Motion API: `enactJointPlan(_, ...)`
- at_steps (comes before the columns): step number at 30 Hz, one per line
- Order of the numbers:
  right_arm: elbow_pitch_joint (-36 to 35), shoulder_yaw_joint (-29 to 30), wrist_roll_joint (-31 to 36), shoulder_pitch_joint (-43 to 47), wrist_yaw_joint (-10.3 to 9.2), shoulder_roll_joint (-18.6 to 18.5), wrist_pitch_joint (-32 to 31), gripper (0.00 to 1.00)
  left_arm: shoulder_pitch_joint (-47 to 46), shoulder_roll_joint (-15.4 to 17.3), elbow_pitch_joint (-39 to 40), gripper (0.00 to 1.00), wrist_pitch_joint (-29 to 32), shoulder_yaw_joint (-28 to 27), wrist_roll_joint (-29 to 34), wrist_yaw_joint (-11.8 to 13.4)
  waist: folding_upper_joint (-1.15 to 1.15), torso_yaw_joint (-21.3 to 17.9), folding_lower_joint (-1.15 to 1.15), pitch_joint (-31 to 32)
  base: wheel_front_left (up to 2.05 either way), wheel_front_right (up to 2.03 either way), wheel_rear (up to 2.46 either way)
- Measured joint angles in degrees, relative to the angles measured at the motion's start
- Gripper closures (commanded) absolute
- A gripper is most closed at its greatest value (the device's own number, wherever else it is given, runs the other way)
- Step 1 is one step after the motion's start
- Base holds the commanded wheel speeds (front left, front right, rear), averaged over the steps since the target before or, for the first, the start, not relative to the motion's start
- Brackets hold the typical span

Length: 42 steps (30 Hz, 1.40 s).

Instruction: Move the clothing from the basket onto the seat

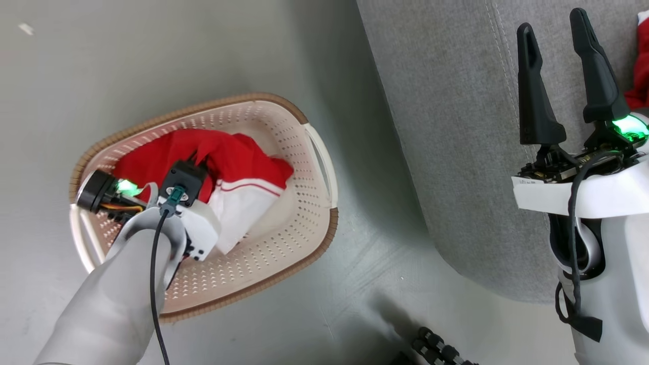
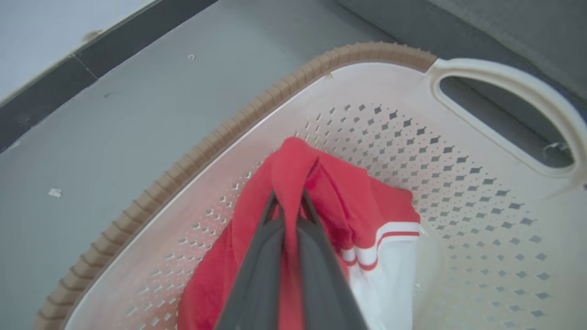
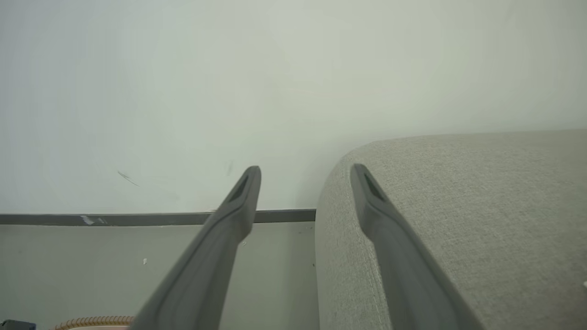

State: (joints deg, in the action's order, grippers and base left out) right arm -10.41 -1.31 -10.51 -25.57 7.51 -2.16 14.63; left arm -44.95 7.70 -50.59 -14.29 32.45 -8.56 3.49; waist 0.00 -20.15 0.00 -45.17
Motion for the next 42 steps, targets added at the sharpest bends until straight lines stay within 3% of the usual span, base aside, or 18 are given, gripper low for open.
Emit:
enactJointPlan(7, 1.96, 0.01, 0.96, -0.67, 0.00, -0.05, 0.00, 0.00, 2.96, 0.19, 10.54, 1.00, 0.00, -1.81, -0.91, 0.01, 0.00, 2.06, 0.00, 3.06, 0.00, 0.00, 0.00)
enactJointPlan(25, 7.56, -1.45, 4.28, 0.25, 0.00, -0.25, 0.00, 0.00, 11.31, 2.54, 28.43, 1.00, -0.01, -8.61, -4.80, 0.96, 0.00, 7.44, 0.00, 13.23, 0.00, 0.00, 0.00)
enactJointPlan(42, 11.85, -5.12, 7.08, 4.28, 0.00, -0.53, 0.00, 0.00, 20.02, 4.78, 38.24, 1.00, -0.16, -16.11, -7.78, 2.99, 0.00, 11.27, 0.00, 24.29, 0.00, 0.00, 0.00)
